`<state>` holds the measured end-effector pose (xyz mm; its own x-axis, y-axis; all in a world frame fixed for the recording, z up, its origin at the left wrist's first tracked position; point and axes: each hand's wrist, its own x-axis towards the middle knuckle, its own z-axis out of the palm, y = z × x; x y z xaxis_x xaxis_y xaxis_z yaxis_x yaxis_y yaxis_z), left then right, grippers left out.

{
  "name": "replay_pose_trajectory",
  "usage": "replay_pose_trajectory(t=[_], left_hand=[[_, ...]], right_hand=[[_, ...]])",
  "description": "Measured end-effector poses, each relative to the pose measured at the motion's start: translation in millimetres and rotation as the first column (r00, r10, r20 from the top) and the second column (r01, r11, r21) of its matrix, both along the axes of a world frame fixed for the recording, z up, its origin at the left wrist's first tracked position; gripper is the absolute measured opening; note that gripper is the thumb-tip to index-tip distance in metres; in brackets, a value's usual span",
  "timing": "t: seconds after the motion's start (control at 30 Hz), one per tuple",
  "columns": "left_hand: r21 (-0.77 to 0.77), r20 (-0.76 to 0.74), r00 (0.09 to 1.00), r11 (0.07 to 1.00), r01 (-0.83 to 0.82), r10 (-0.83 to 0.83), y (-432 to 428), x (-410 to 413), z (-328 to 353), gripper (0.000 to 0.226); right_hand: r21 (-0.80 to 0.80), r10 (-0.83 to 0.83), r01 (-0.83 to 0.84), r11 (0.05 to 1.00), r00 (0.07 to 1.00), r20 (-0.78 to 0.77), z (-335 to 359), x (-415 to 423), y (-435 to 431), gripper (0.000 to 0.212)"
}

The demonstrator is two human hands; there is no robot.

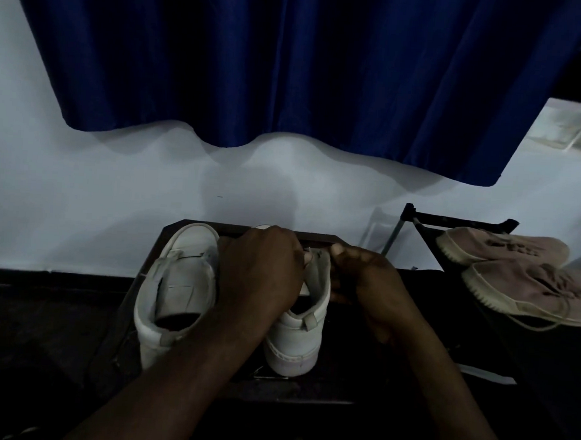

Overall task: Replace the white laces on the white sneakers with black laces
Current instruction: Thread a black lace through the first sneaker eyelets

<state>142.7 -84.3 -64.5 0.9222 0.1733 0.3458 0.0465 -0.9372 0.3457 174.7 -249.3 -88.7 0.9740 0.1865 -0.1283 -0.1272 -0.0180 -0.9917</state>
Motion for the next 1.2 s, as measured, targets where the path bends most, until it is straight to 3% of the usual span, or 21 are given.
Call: replay_pose_trajectory(t=[0.07, 0.3, 0.5, 0.6, 0.7, 0.83, 0.93, 1.0, 1.03, 1.1, 1.13, 1.2], left_hand=[[0.029, 0.011, 1.0, 1.0, 0.007, -0.007, 0, -3, 1, 0.024], [0.098, 0.031, 1.0, 0.995, 0.002, -0.005, 0, -7, 3, 0.026], [0.071, 0.051, 0.999, 0.998, 0.002, -0.005, -1, -5, 1, 0.023], [0.091, 0.121, 0.992, 0.996, 0.023, -0.034, 0, -5, -1, 0.019], [0.17, 0.163, 0.985, 0.985, 0.024, -0.052, 4, -5, -4, 0.035], [0.218, 0.187, 0.981, 0.976, 0.009, -0.051, 9, -5, -7, 0.04], [0.224, 0.188, 0.98, 0.975, 0.017, -0.06, 9, -4, -9, 0.038], [0.22, 0.201, 0.978, 0.975, 0.016, -0.061, 9, -3, -10, 0.036], [0.216, 0.21, 0.976, 0.976, 0.016, -0.062, 9, -4, -9, 0.035], [0.215, 0.239, 0.969, 0.977, 0.011, -0.063, 7, -6, -8, 0.033], [0.211, 0.26, 0.964, 0.977, 0.008, -0.064, 7, -7, -7, 0.031], [0.209, 0.302, 0.95, 0.978, 0.013, -0.077, 6, -9, -7, 0.029]], right_hand=[[-0.017, -0.01, 0.011, 1.0, 1.0, 0.023, -5, 2, 3, 0.019], [-0.044, -0.027, 0.033, 0.998, 0.991, 0.132, -7, 6, 17, 0.02], [-0.312, 0.029, 0.117, 0.943, 0.904, 0.428, -7, 9, 28, 0.015], [-0.295, -0.054, 0.17, 0.94, 0.93, 0.363, -12, 14, 27, 0.015], [-0.206, -0.225, 0.282, 0.937, 0.939, 0.261, -9, 16, 21, 0.02], [0.187, -0.412, 0.397, 0.898, 0.91, 0.047, 0, 21, 6, 0.019], [0.499, -0.366, 0.381, 0.778, 0.921, -0.133, 8, 18, -2, 0.025], [0.542, -0.302, 0.33, 0.773, 0.942, -0.143, 14, 12, 2, 0.028], [0.439, -0.304, 0.3, 0.847, 0.951, -0.064, 15, 10, 4, 0.025], [-0.018, -0.238, 0.251, 0.968, 0.937, 0.255, 13, 5, 4, 0.02], [-0.231, -0.135, 0.237, 0.944, 0.913, 0.385, 12, 3, 2, 0.019], [-0.479, 0.098, 0.155, 0.864, 0.881, 0.462, 10, 1, -5, 0.021]])
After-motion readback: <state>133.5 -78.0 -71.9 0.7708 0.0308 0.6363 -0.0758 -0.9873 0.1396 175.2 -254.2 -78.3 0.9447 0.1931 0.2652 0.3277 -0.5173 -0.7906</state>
